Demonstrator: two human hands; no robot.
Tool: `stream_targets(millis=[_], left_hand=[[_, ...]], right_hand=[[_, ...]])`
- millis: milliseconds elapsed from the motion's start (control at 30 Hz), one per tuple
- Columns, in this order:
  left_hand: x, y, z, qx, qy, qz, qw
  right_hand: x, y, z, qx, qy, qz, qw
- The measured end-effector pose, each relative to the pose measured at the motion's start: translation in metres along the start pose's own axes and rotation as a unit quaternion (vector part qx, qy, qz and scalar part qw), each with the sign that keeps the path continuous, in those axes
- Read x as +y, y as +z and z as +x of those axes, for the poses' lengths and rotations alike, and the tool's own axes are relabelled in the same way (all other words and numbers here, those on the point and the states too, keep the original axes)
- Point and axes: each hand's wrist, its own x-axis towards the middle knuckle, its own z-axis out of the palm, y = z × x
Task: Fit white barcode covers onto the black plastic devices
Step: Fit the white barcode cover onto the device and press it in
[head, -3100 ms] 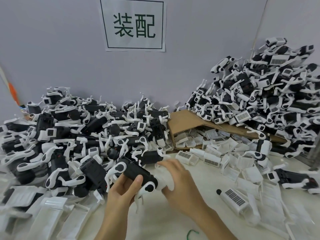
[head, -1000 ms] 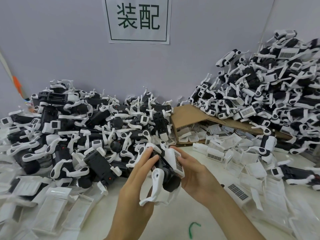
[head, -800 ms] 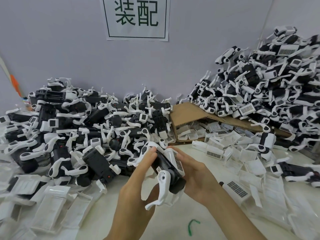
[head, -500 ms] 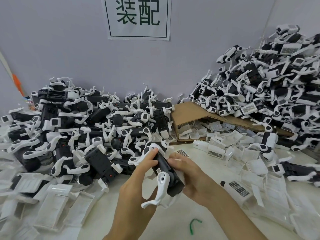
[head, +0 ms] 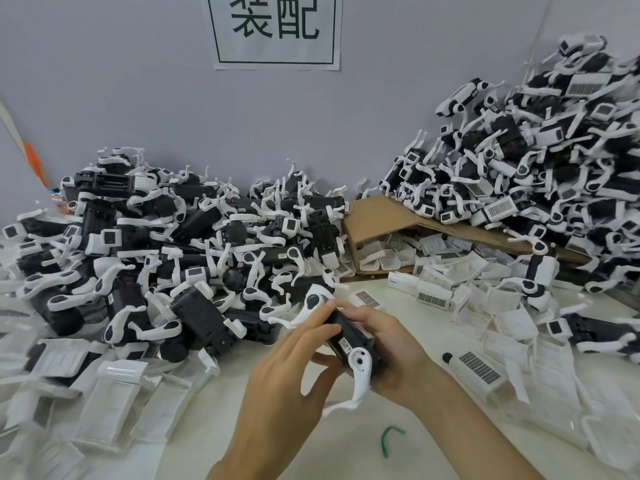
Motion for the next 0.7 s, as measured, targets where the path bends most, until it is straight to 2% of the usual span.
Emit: stream_targets(millis=[167, 333, 500, 700], left_hand=[[-0.001, -0.002, 0.001, -0.01, -0.003, 0.019, 1.0], [-0.001, -0.001, -0.001, -0.009, 0.001, 0.045, 0.999], [-0.001, -0.002, 0.0, 0.004, 0.008, 0.056, 0.998], [-0.002, 0.0, 0.0, 0.008, 0.011, 0.052, 0.999]], right_hand=[[-0.006, -0.001, 0.0, 0.028, -0.034, -0.04, 0.998], [-0.01, -0.001, -0.003, 0.055, -0.072, -0.145, 0.985], [-0.012, 0.001, -0.006, 0.04, -0.11, -0.188, 0.975], [-0.014, 0.003, -0.007, 0.046, -0.114, -0.193, 0.973]])
